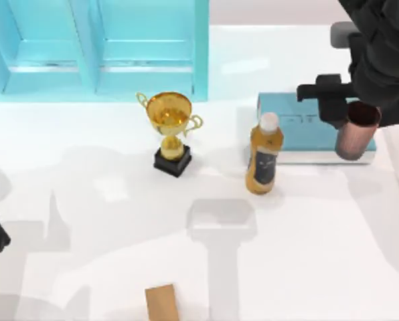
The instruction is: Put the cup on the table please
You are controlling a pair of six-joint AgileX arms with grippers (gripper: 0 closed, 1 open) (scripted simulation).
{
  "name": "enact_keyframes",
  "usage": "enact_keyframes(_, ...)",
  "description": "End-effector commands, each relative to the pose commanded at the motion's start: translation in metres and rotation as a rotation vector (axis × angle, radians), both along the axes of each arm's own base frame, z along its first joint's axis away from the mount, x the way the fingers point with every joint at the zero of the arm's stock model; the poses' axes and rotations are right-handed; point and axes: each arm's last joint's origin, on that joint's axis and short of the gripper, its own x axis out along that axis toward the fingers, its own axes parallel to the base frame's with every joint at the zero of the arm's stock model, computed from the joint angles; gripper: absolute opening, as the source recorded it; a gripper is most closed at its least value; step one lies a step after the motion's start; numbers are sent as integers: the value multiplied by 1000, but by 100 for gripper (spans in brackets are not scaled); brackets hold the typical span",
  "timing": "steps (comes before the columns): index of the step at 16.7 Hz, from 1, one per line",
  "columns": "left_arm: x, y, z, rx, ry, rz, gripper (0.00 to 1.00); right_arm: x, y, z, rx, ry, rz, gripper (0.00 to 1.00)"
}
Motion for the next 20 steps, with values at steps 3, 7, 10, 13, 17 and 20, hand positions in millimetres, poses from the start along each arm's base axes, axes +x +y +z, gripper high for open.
enact_keyframes(3,0,0,0,0,0,0,100,-18,3,0,1,-17,11,0)
enact_keyframes(7,0,0,0,0,0,0,100,-17,2,-1,1,-12,7,0)
enact_keyframes(10,0,0,0,0,0,0,100,-12,-6,0,0,-57,-42,0)
enact_keyframes(13,0,0,0,0,0,0,100,0,-20,-3,12,-156,-133,0)
enact_keyframes(17,0,0,0,0,0,0,100,2,-16,-40,3,-100,-97,0)
enact_keyframes(20,0,0,0,0,0,0,100,-6,-1,-61,1,-28,-3,0)
